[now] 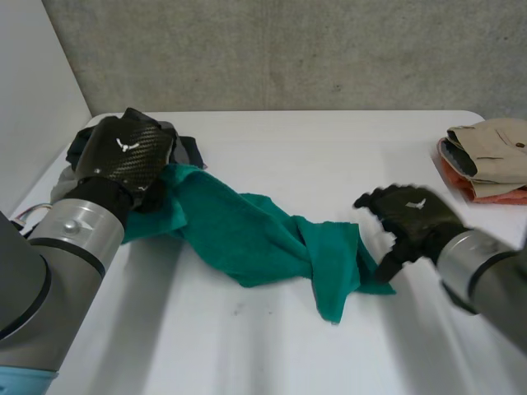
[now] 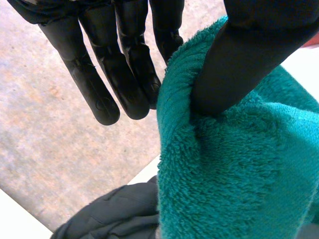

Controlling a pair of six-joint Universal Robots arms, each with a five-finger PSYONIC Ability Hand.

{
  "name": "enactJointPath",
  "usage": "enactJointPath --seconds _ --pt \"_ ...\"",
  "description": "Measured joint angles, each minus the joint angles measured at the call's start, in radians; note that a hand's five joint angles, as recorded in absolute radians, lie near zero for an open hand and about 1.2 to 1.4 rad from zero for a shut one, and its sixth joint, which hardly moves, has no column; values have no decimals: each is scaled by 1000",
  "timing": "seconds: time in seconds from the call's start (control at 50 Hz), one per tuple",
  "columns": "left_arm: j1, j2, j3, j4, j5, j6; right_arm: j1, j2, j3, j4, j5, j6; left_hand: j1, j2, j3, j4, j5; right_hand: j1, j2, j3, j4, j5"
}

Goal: Fold the laundry.

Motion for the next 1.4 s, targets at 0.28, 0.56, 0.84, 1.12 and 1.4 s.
enactJointPath --seconds 0.28,0.56,0.84,1.12,1.4 --pt "-4 -1 -3 -2 -7 -19 155 370 -169 -93 114 266 0 0 1 4 0 35 49 52 52 77" --pt "32 86 2 -9 -6 -9 151 230 -244 -209 271 191 0 0 1 4 0 753 862 875 889 852" --pt "218 278 -38 -69 71 -3 -248 -25 -353 100 -65 -19 0 2 5 4 28 780 866 886 894 877" --pt "249 155 -116 -99 141 49 -304 105 -384 341 -168 -218 0 2 5 4 29 780 866 886 894 888" --pt "242 -359 433 94 130 335 -206 295 -710 8 59 -274 0 2 5 4 29 792 866 886 894 897"
